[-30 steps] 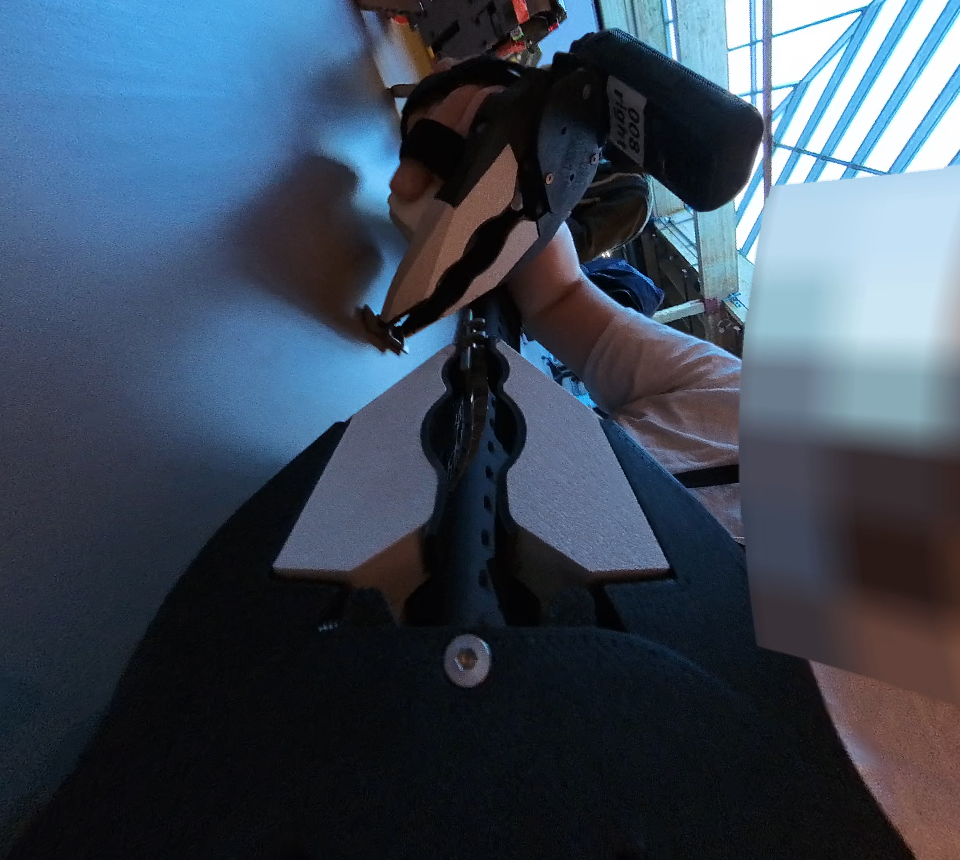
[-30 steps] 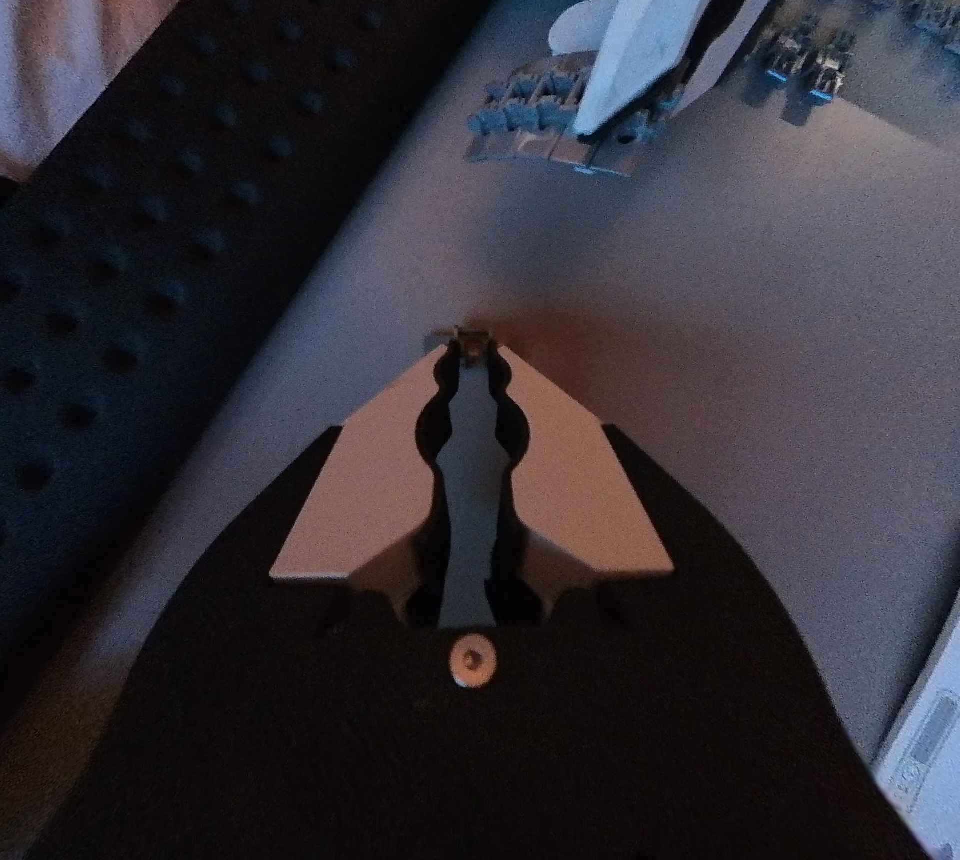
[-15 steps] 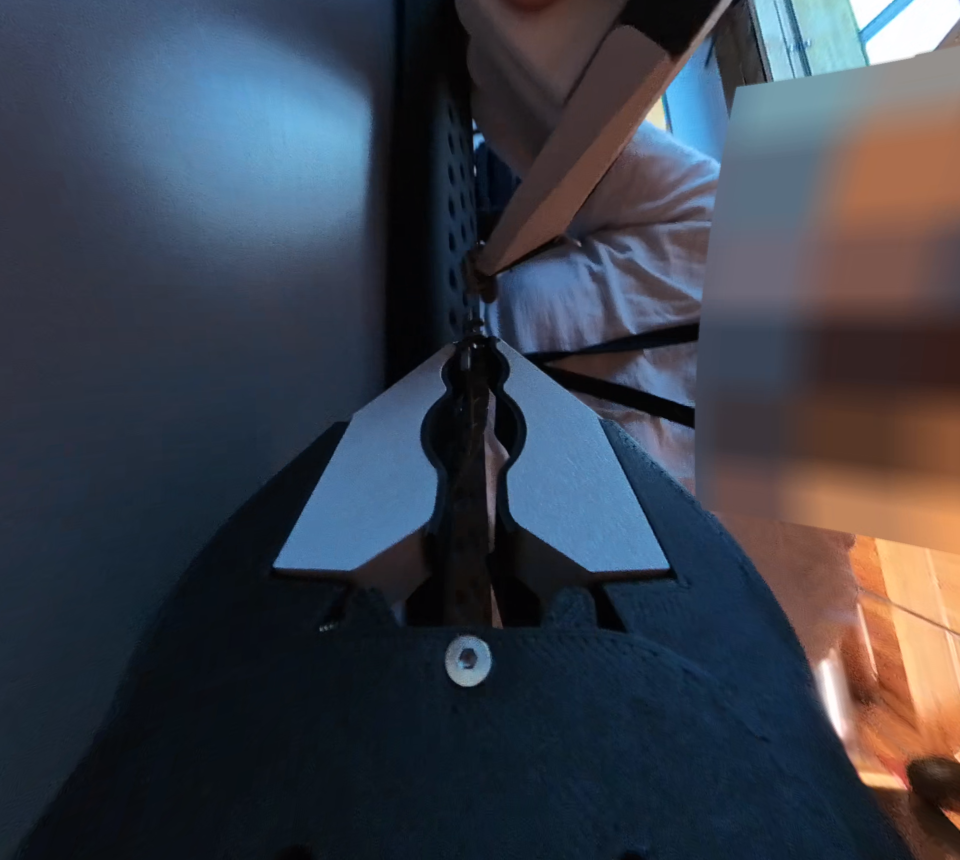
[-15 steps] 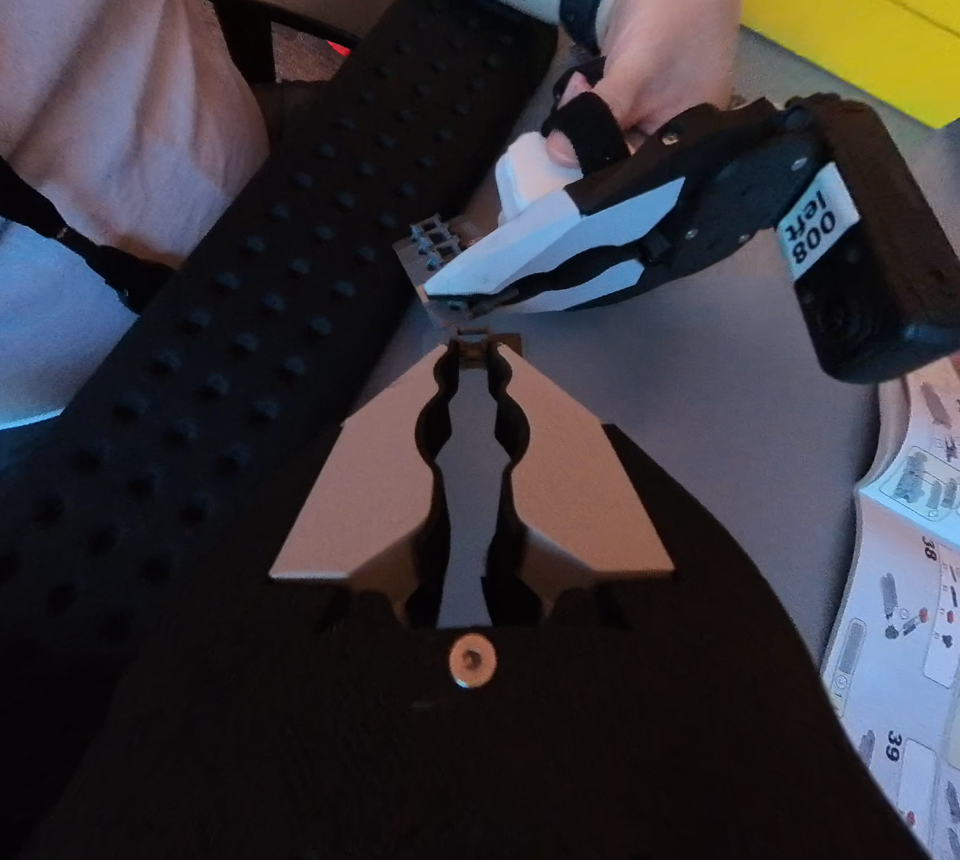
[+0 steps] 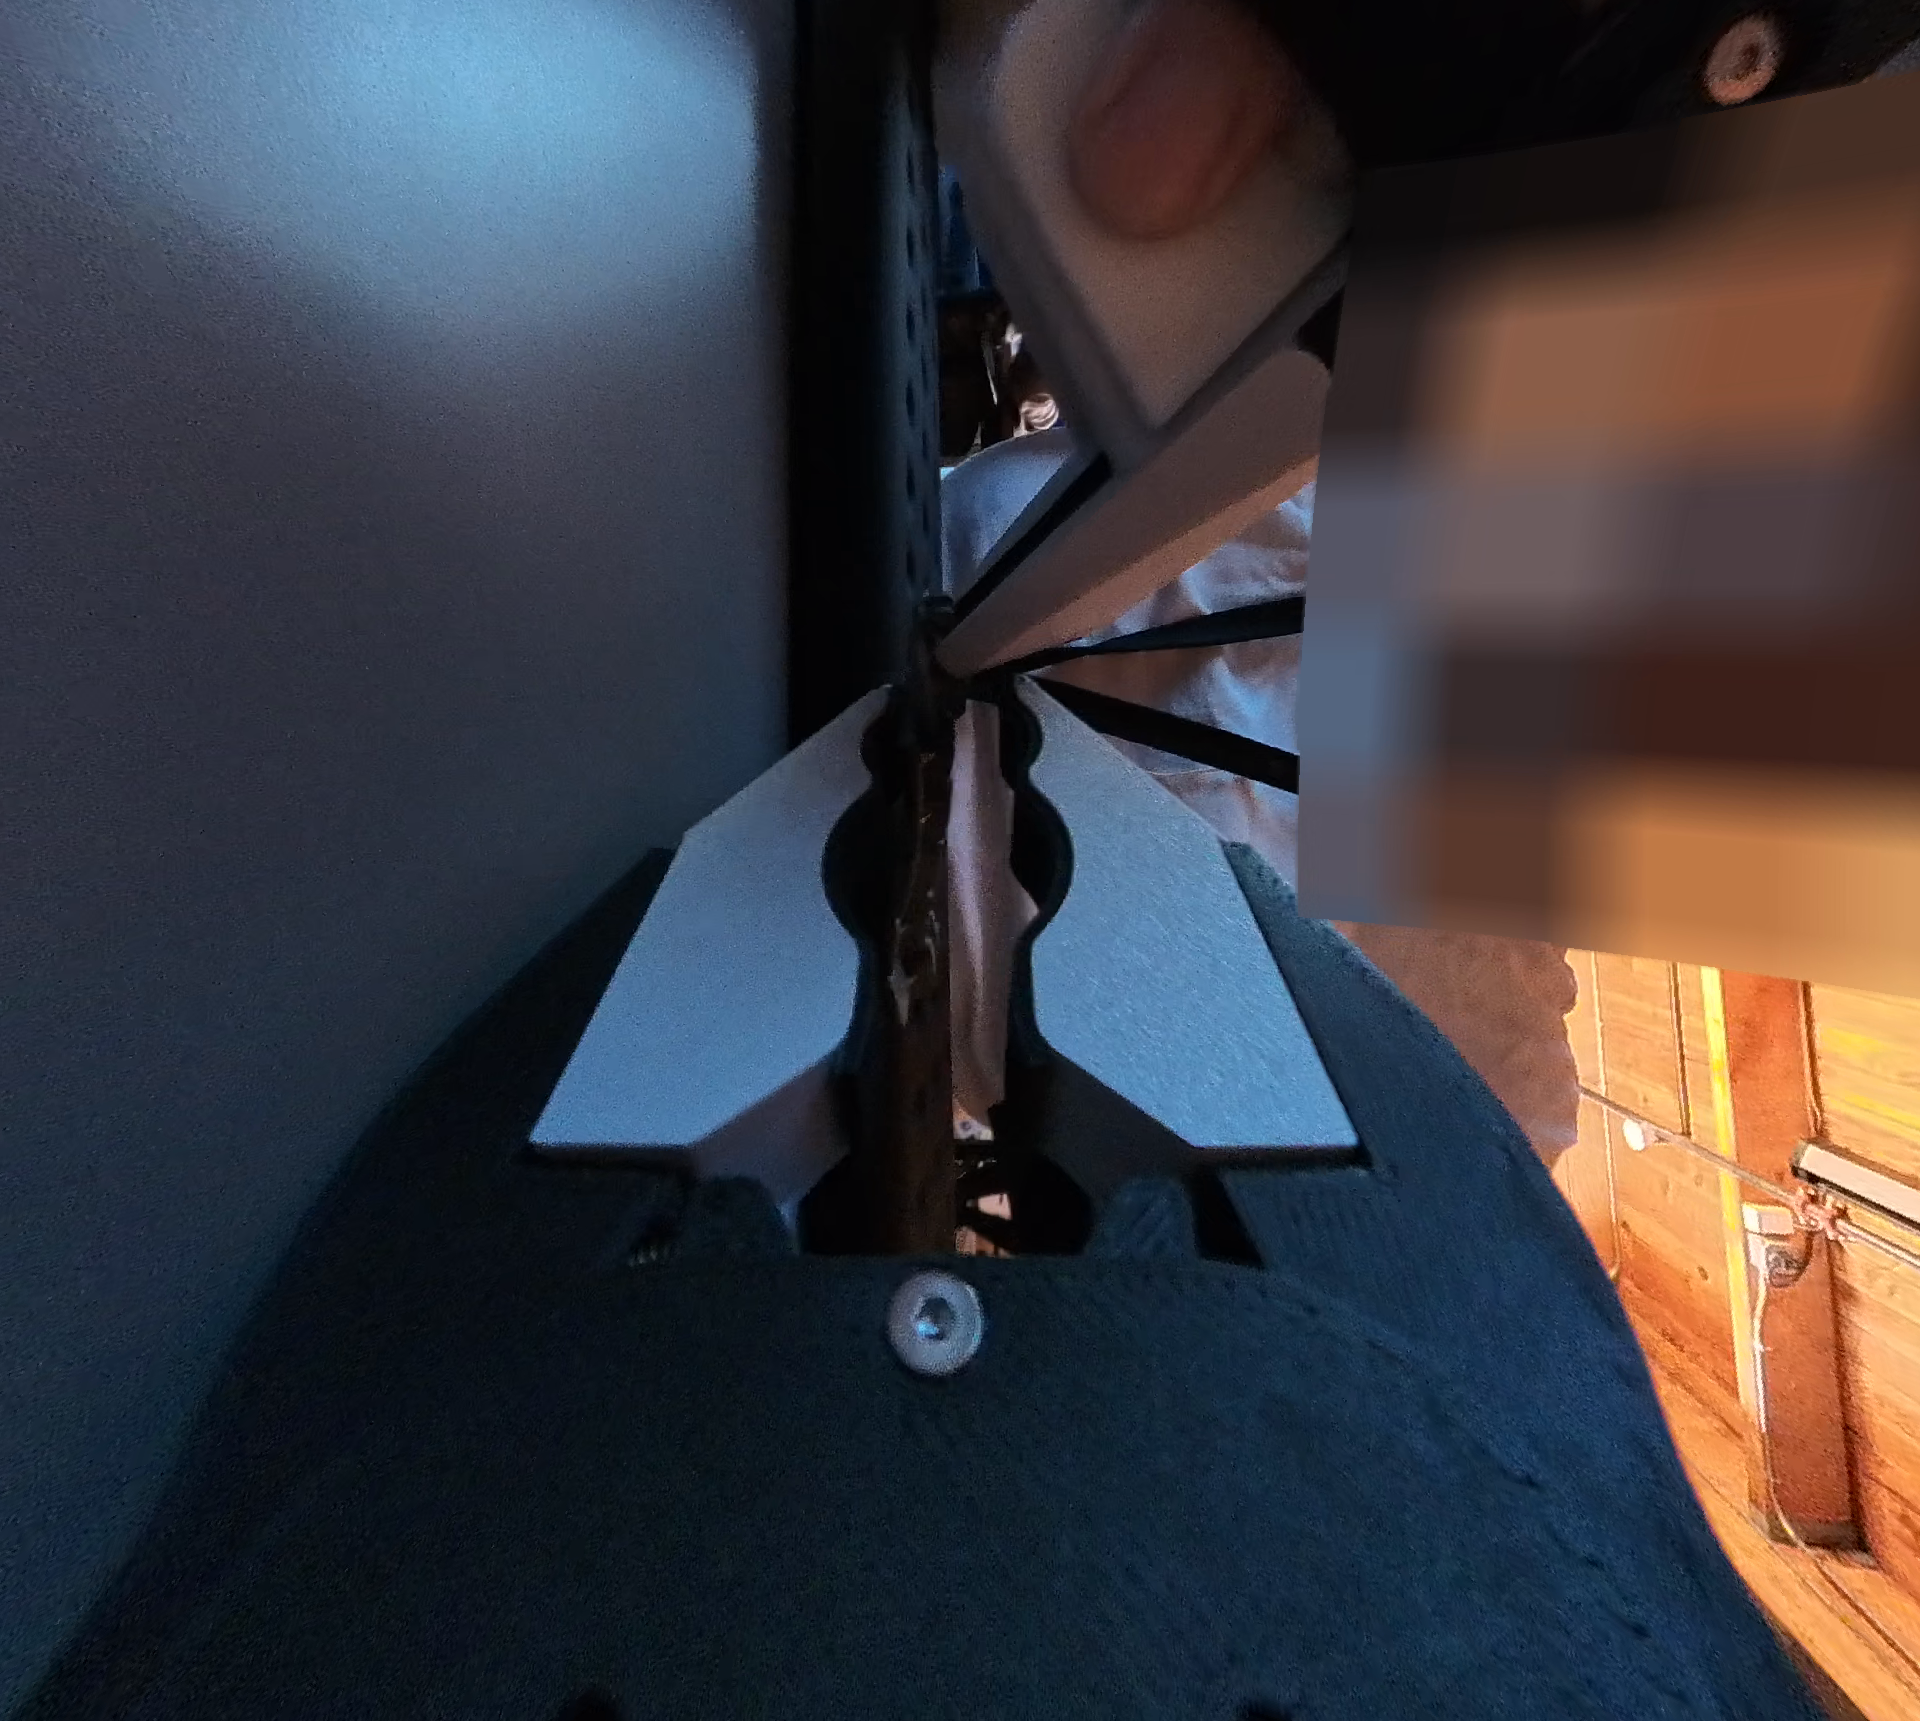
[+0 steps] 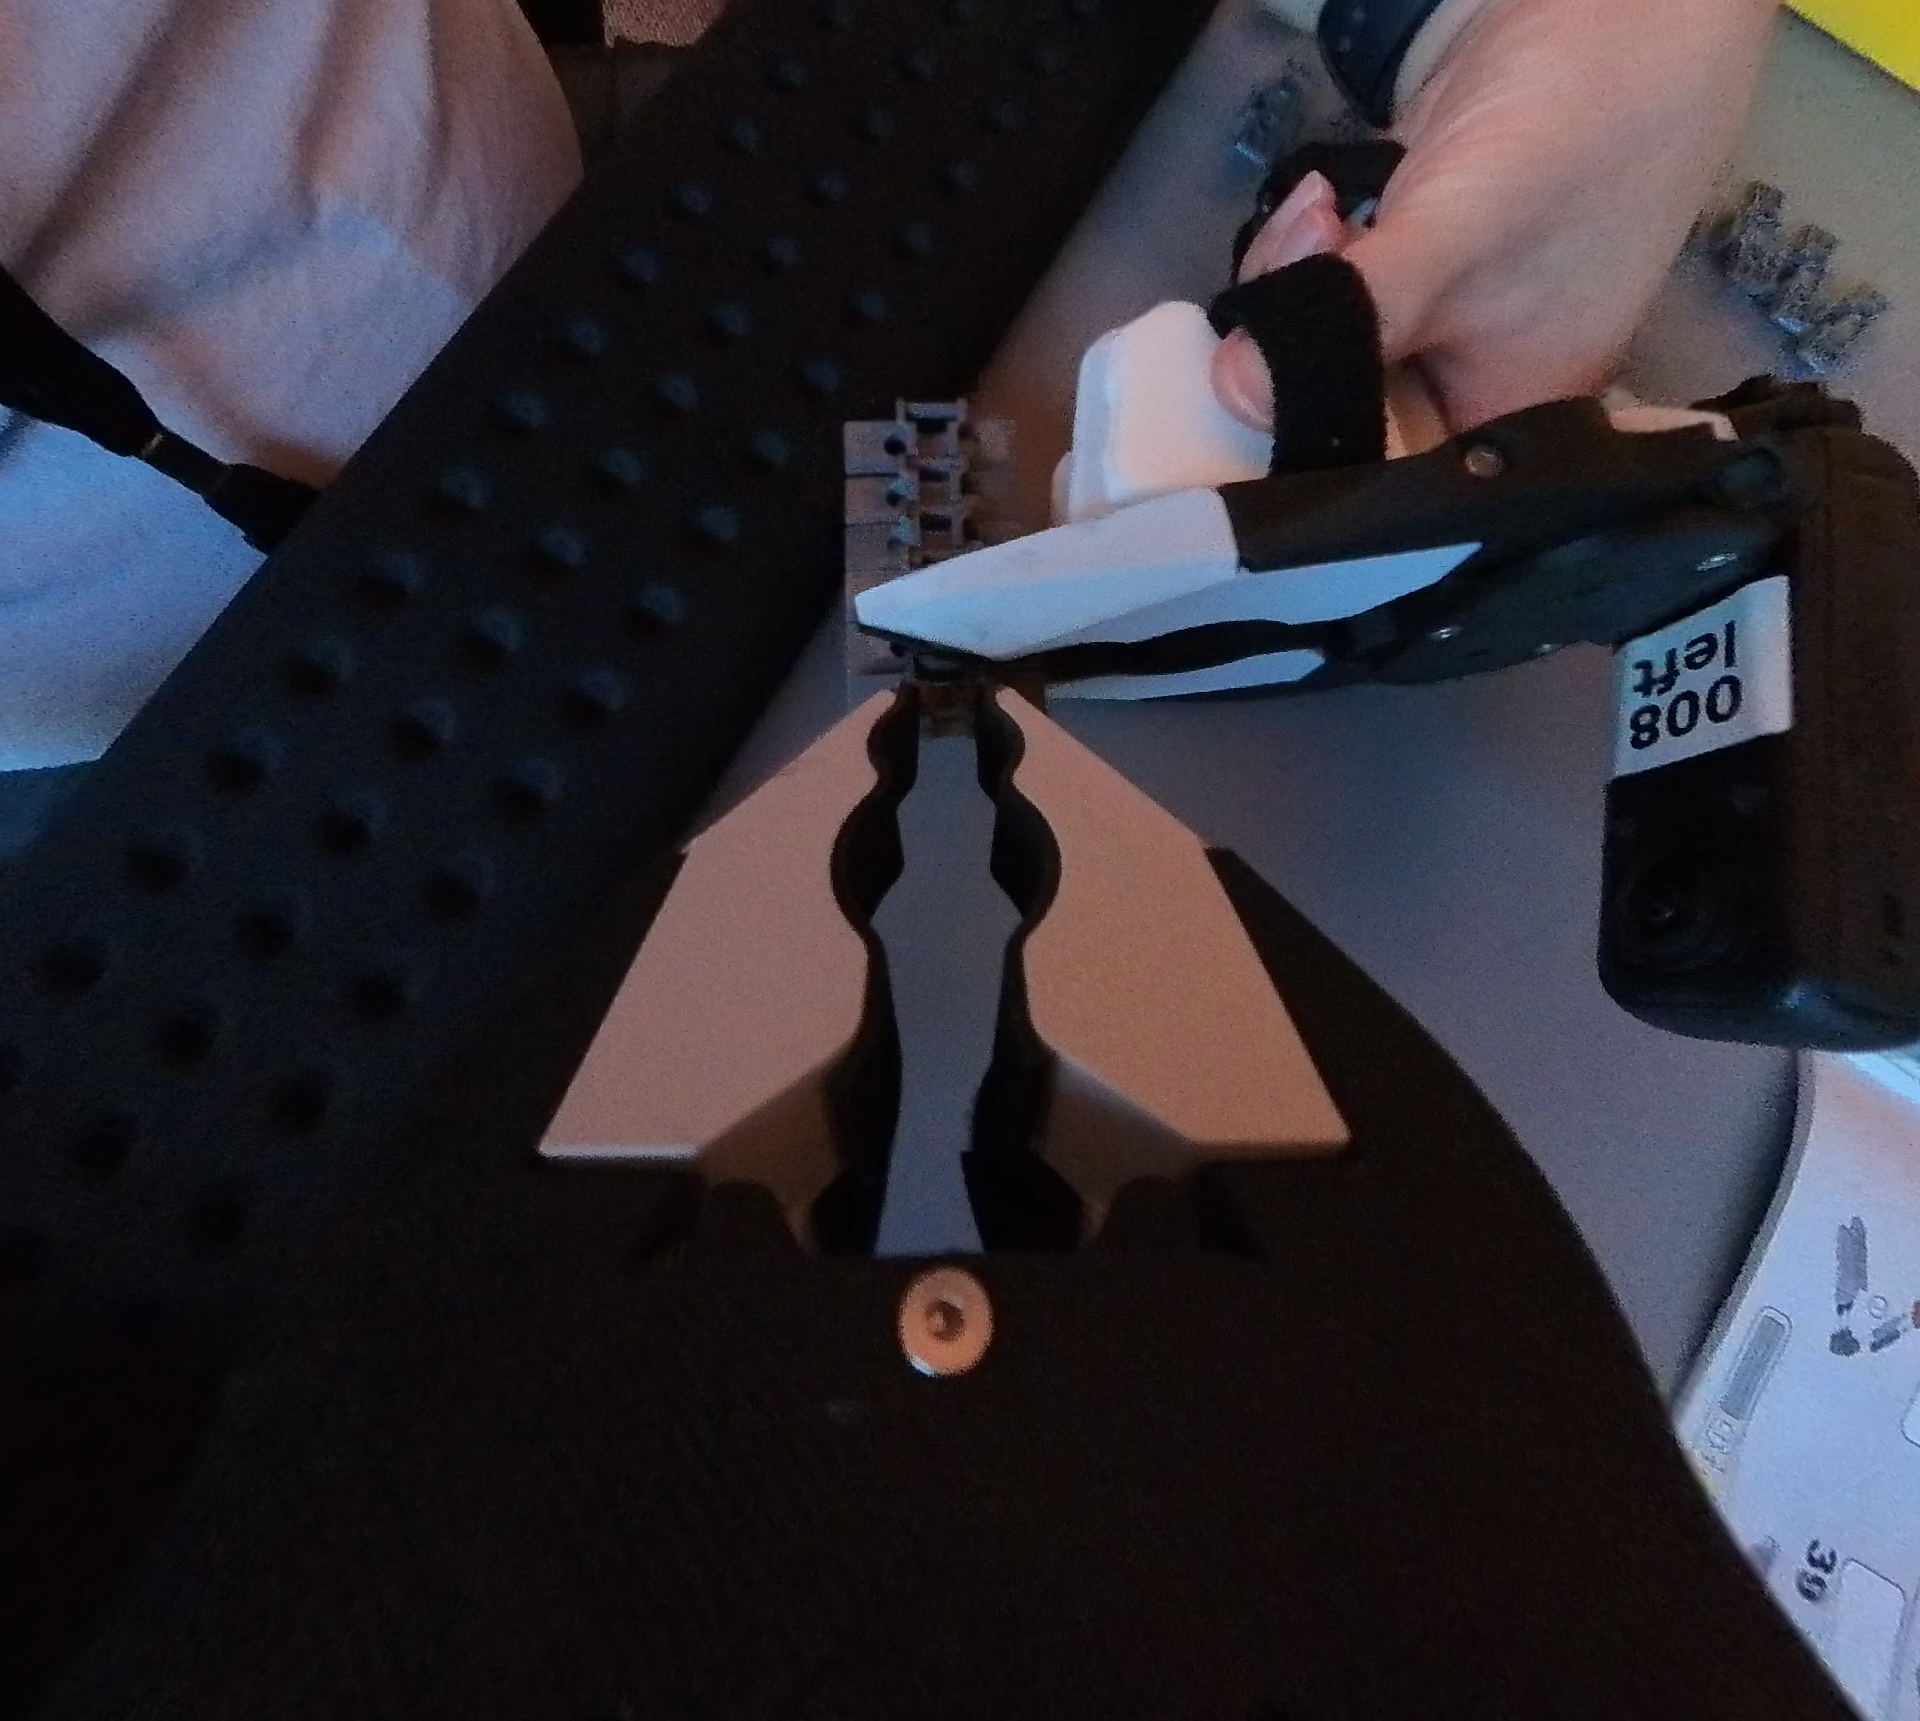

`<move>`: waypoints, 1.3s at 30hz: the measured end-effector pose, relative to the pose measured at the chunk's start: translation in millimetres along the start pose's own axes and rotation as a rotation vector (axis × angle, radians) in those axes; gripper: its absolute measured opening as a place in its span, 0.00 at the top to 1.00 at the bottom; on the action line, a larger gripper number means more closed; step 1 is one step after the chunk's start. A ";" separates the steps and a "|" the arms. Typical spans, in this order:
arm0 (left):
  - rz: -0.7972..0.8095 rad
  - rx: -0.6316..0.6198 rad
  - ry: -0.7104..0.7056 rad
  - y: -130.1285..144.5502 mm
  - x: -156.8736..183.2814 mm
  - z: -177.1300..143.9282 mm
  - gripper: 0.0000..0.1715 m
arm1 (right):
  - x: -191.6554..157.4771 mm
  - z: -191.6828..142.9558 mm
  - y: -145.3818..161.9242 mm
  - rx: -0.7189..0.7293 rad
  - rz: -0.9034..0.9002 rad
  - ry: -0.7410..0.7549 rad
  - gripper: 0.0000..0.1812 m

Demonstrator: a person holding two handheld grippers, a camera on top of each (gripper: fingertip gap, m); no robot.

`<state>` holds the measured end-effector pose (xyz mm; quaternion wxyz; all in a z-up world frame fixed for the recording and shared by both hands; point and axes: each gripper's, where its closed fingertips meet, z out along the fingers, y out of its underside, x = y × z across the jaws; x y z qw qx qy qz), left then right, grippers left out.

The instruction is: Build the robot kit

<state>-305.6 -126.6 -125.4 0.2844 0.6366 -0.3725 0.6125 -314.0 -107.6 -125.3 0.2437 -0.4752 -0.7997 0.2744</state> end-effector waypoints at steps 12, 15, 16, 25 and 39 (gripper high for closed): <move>-0.028 0.041 -0.029 -10.6 -4.8 -3.2 0.95 | 5.6 -4.9 8.1 -0.062 -0.037 0.054 0.95; -0.001 0.029 -0.060 -9.1 -8.1 -2.8 0.96 | 5.0 -2.2 9.5 -0.074 -0.048 0.051 0.95; 0.004 0.034 -0.070 -9.5 -9.2 -2.9 0.96 | 5.0 -1.7 10.4 -0.076 -0.052 0.052 0.95; 0.089 0.200 -0.171 -19.2 -12.0 -16.4 0.95 | 44.4 -39.2 5.2 0.108 0.147 0.289 0.82; 0.548 0.592 -0.392 -41.4 43.4 -55.6 0.96 | 67.8 -56.1 -27.8 0.734 0.948 -0.054 0.96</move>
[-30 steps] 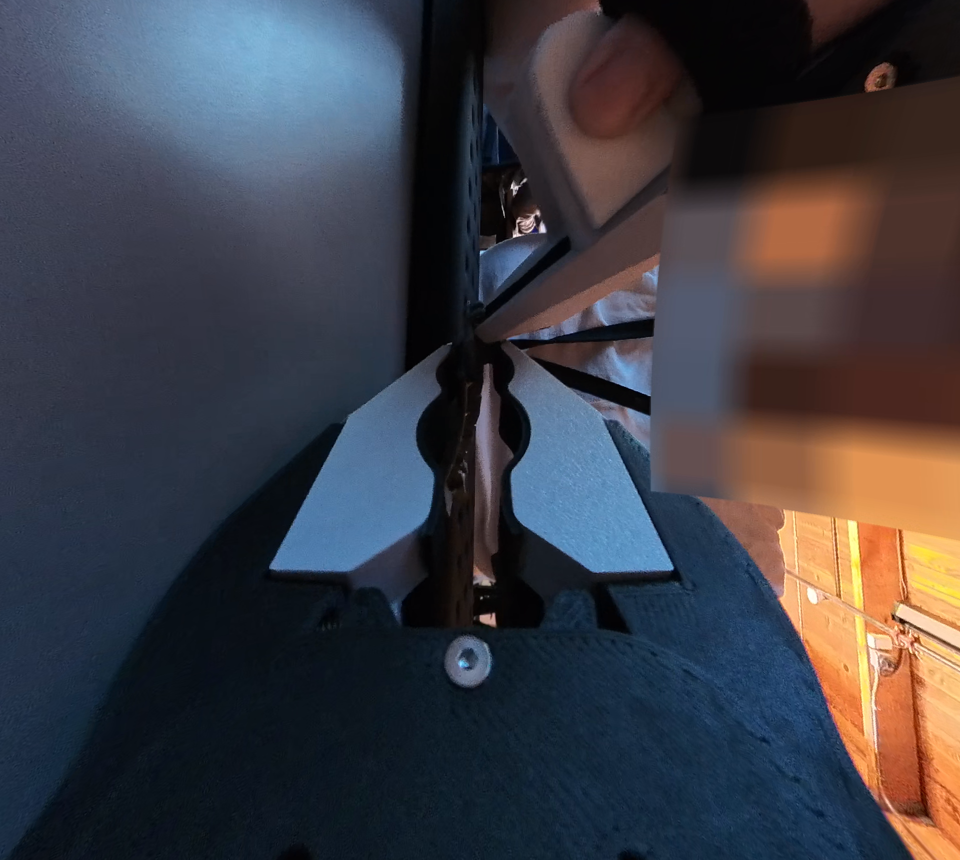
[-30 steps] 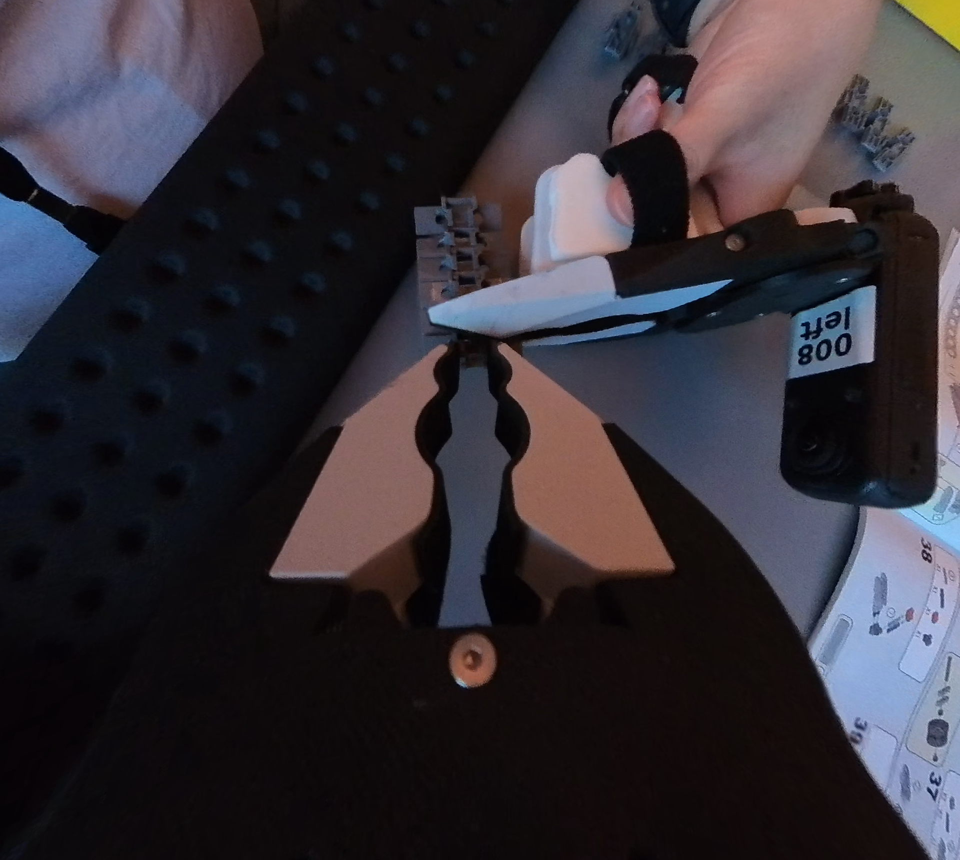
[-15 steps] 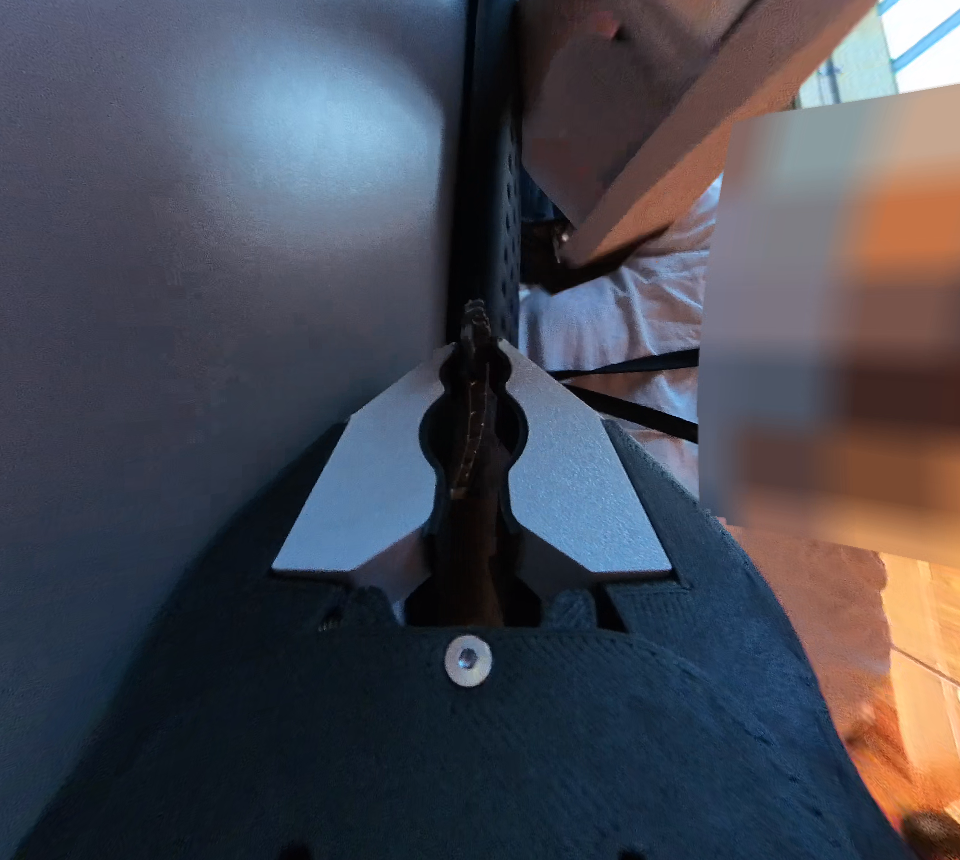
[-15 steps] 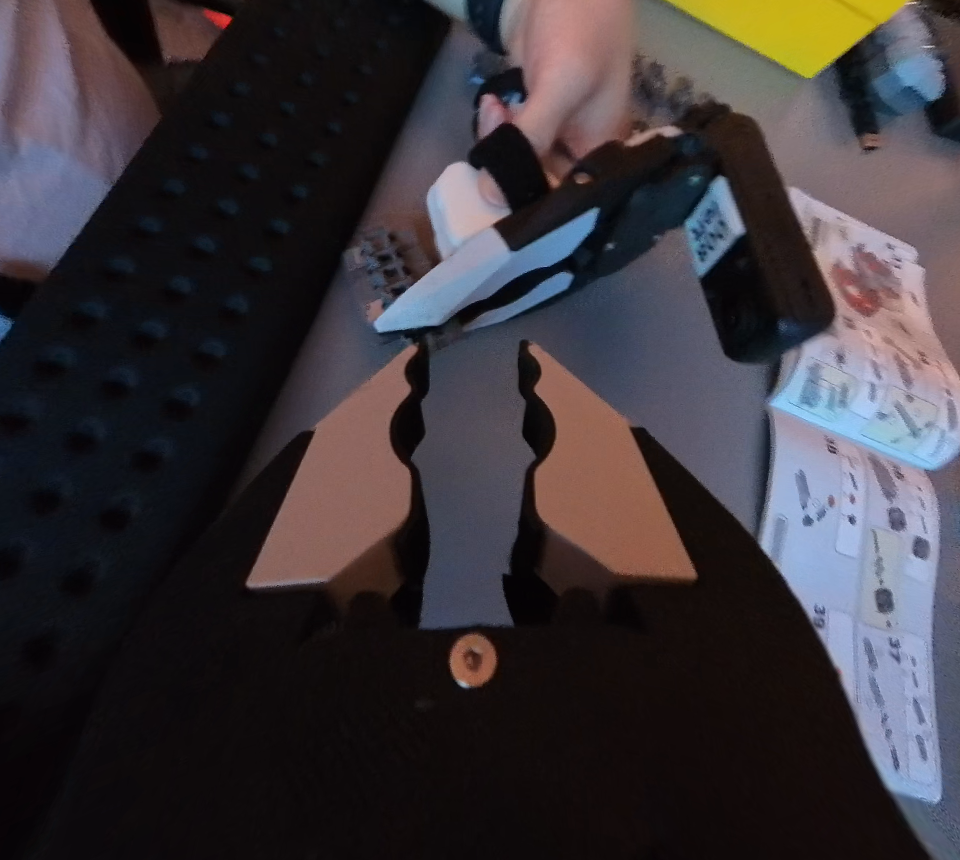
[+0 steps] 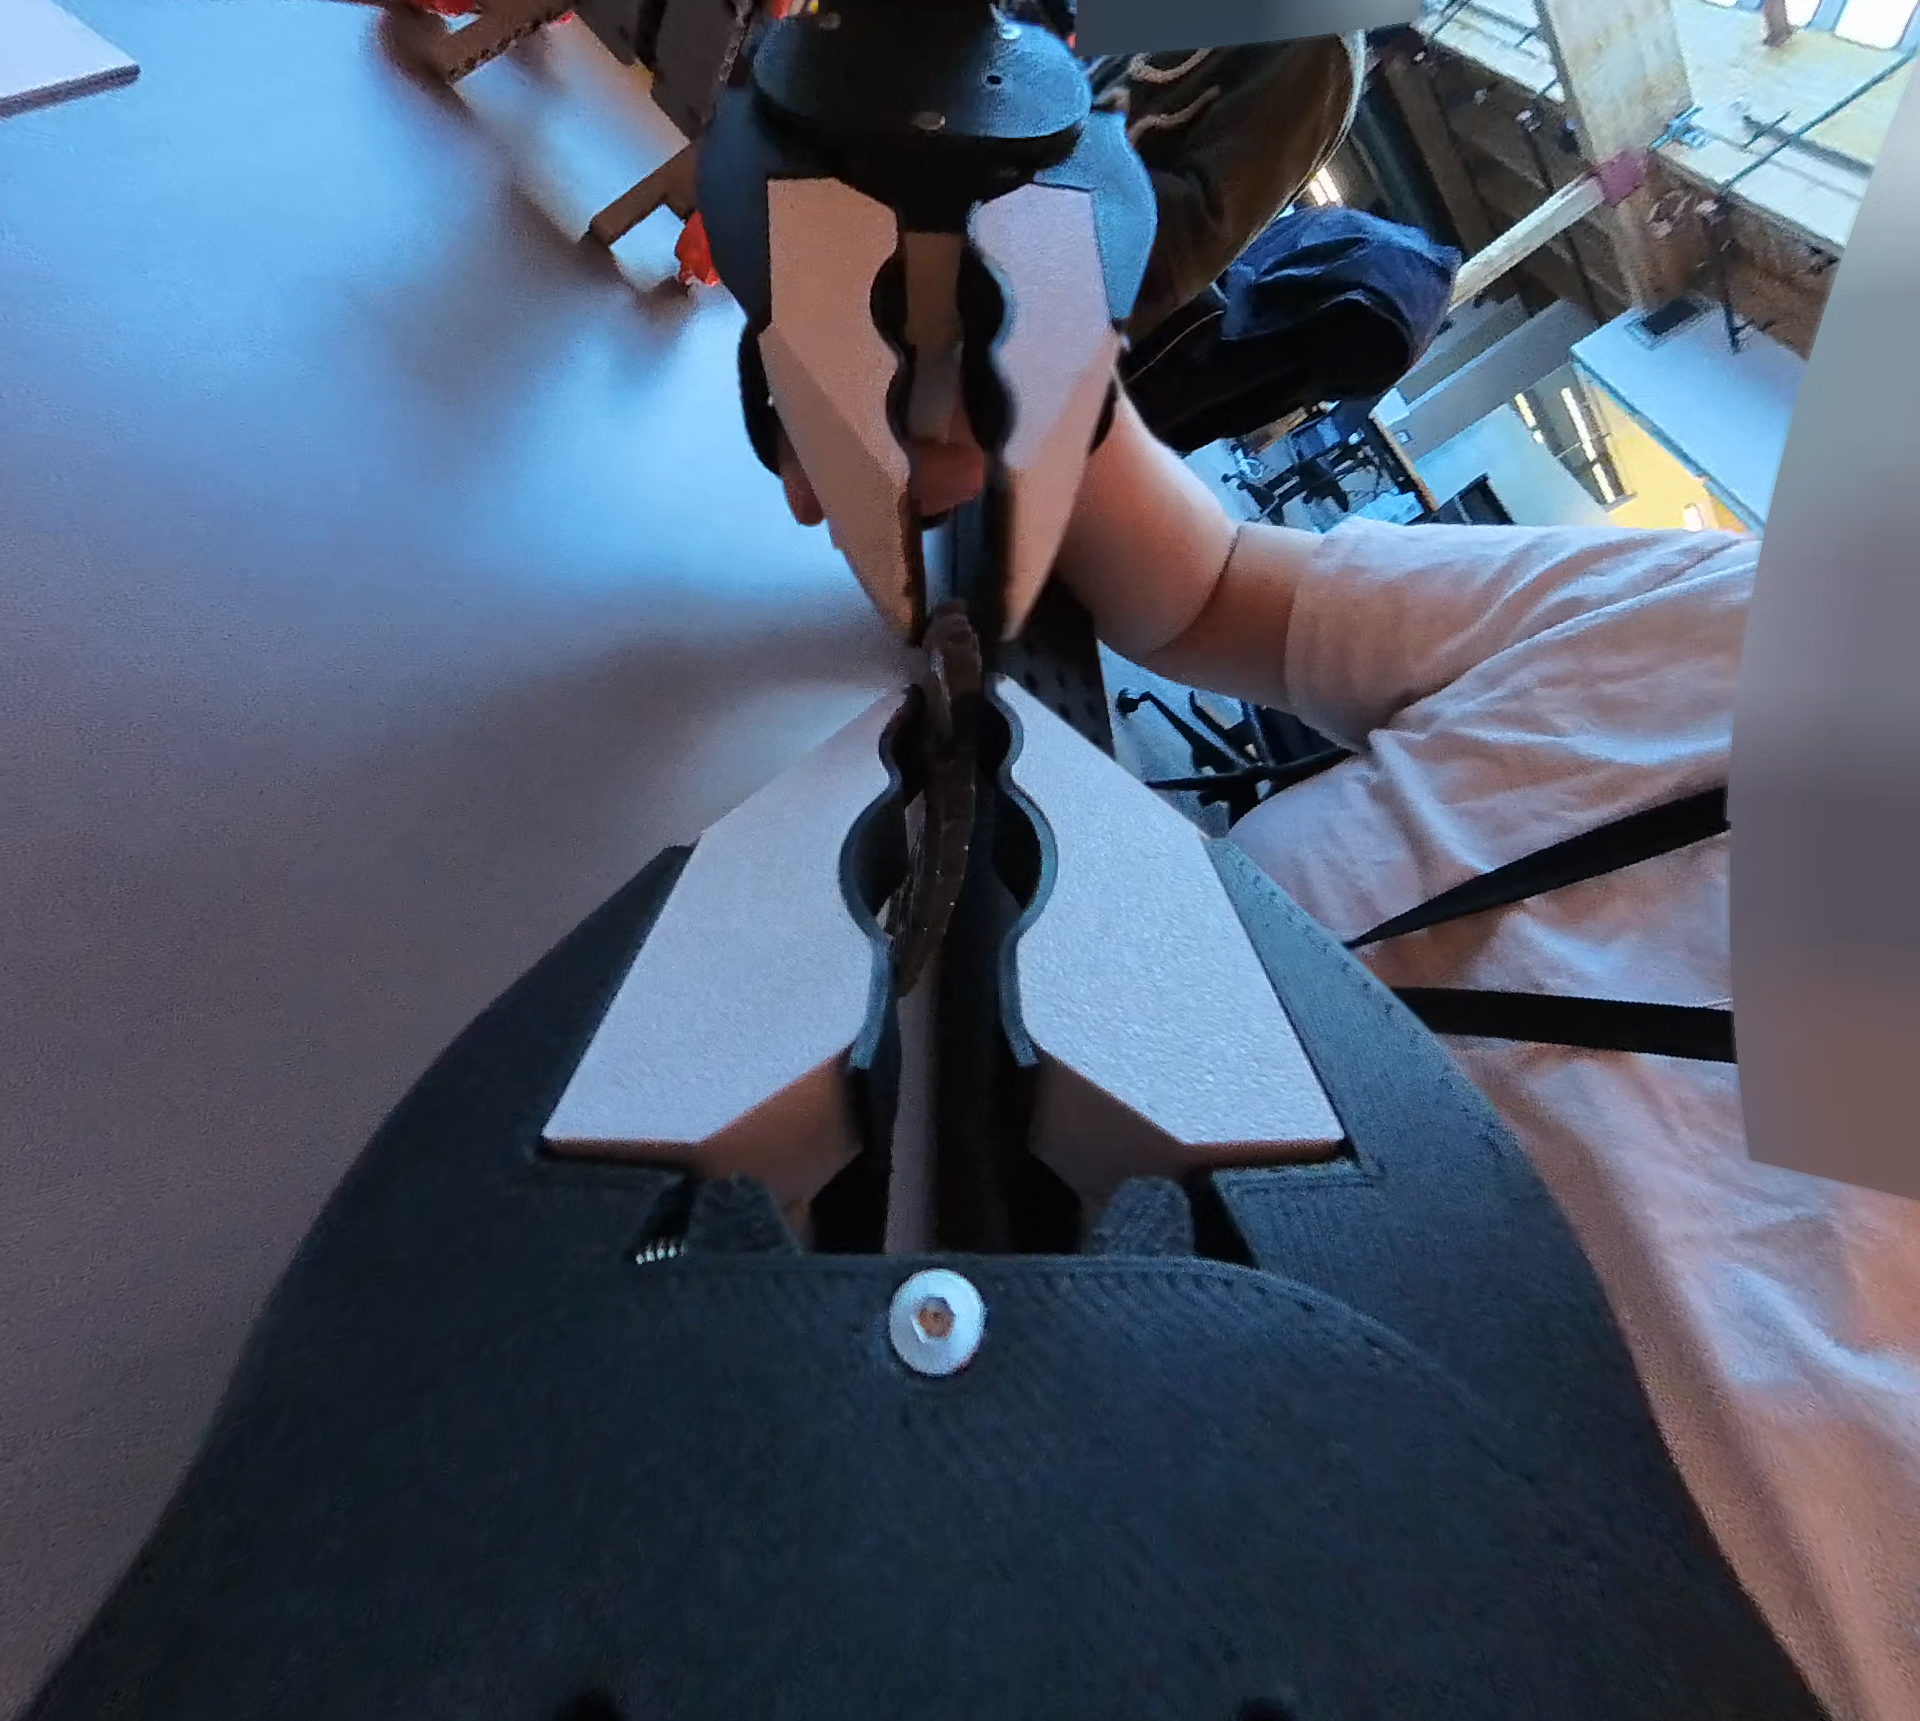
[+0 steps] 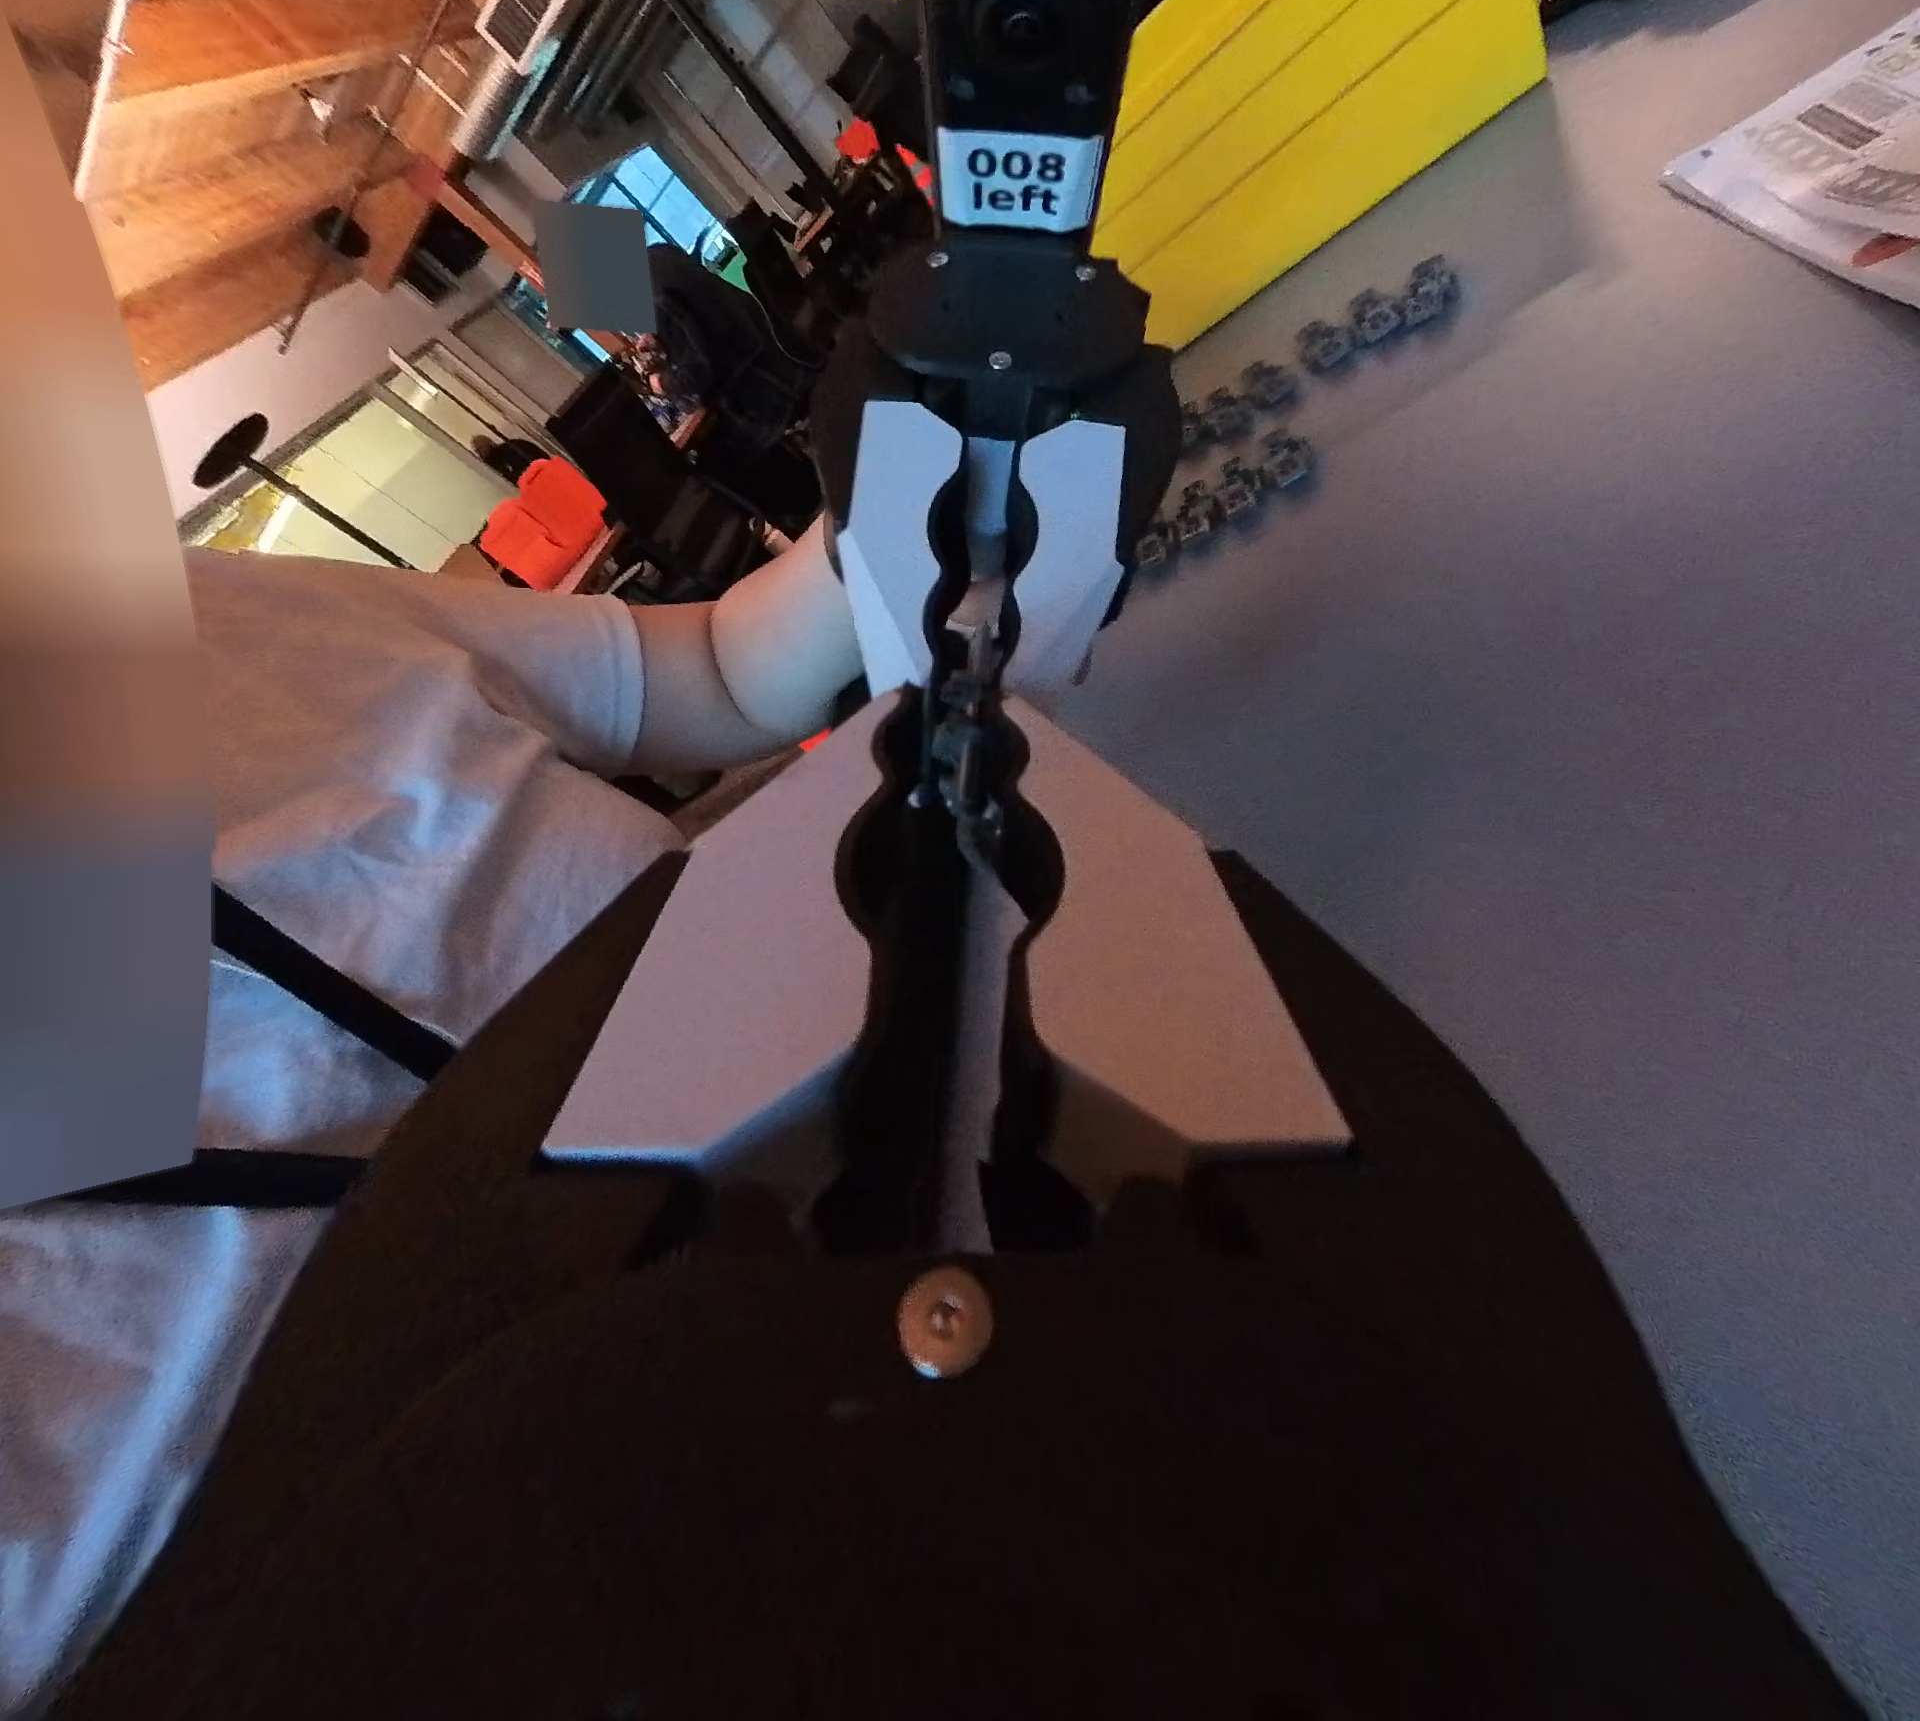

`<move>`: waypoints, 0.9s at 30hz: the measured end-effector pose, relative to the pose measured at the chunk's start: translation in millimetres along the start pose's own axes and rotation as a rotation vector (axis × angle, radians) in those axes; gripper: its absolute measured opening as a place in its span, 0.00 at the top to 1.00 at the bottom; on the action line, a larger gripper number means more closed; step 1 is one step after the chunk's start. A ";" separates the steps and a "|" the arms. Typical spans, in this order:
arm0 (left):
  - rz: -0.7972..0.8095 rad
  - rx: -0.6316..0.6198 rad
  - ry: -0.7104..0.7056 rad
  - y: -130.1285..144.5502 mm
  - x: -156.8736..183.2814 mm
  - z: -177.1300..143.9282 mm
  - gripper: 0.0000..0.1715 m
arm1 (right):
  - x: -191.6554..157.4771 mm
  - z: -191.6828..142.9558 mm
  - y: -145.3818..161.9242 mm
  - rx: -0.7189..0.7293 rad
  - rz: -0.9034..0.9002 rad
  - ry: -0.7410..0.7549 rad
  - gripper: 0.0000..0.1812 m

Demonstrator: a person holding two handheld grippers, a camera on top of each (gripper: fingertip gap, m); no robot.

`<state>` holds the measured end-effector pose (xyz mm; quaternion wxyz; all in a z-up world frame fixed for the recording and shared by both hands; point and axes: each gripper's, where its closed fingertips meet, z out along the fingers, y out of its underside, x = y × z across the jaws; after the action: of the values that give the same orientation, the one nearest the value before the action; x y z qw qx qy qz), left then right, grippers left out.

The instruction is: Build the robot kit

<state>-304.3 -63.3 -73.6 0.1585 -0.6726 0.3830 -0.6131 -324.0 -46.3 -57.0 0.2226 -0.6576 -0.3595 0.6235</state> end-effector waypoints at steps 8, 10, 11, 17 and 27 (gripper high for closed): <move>0.026 -0.036 -0.061 7.9 -12.8 3.1 0.96 | 12.0 3.3 13.8 -0.076 0.055 0.041 0.97; 0.024 -0.049 -0.063 10.9 -15.9 4.7 0.96 | 15.4 3.1 17.7 -0.100 0.051 0.059 0.97; 0.007 -0.049 -0.053 11.5 -16.2 4.9 0.96 | 16.4 3.2 18.5 -0.102 0.056 0.058 0.97; -0.220 -0.021 0.111 11.7 -12.8 4.2 0.78 | 31.4 3.2 24.7 -0.096 0.127 0.070 0.97; -0.408 -0.020 0.112 19.2 -34.5 5.0 0.90 | 42.5 8.4 31.8 -0.080 0.282 0.025 0.97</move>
<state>-304.2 -52.8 -111.9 0.0028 -0.7024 0.2534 -0.6651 -327.6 -36.2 -109.6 0.1108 -0.7175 -0.2856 0.6255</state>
